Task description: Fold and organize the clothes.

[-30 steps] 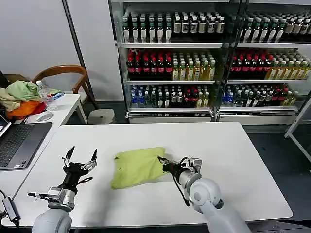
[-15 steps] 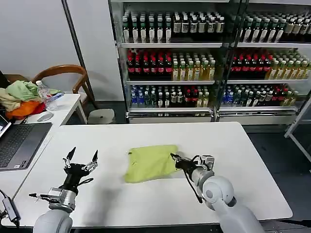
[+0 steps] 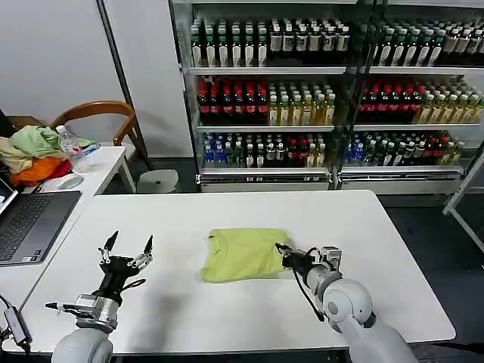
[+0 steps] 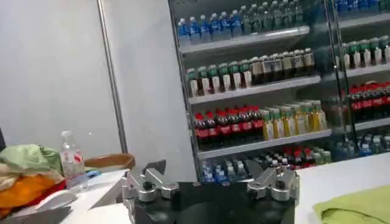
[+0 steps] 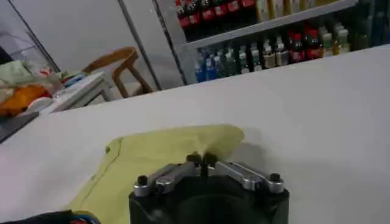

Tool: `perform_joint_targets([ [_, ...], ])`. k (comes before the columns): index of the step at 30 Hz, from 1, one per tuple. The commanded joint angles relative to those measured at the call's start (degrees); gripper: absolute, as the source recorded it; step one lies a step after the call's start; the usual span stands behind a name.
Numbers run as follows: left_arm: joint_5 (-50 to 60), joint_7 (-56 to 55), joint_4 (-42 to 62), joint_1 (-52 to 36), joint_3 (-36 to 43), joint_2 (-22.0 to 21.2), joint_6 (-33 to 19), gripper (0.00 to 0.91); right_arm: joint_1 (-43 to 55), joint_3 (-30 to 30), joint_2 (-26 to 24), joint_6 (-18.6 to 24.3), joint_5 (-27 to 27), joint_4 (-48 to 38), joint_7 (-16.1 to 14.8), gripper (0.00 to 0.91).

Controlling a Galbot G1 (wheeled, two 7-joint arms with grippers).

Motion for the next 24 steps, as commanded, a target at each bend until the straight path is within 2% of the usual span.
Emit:
perform_joint_targets([
  [1,0.0,0.0,-0.4,0.0,0.0,0.0,0.1,0.907,-2.9,1.2,-3.1,3.6,-11.7,4.0,1.0,0.907],
  [3,0.0,0.1,-0.4,-0.1,0.1,-0.1,0.2,0.907,-3.3,1.9,-4.1,2.7,-13.9,5.9,0.7,0.907],
  [5,0.1,0.1,-0.4,-0.3,0.3,-0.2,0.4,0.907,-3.3,2.8,-4.7,3.6,-13.8,6.9,0.5,0.907],
  [8,0.2,0.1,-0.5,-0.5,0.7,-0.5,0.6,0.907,-2.2,4.3,-5.3,2.3,-13.9,7.3,-0.3,0.907],
  [14,0.6,0.3,-0.5,-0.8,0.9,-0.3,0.4,0.907,1.4,6.4,-4.9,6.2,-15.0,4.4,-0.1,0.907],
  [24,0.9,0.9,0.7,-2.6,1.5,0.0,-0.2,0.907,5.1,8.7,-4.2,11.2,-24.3,-1.5,-1.7,0.907],
])
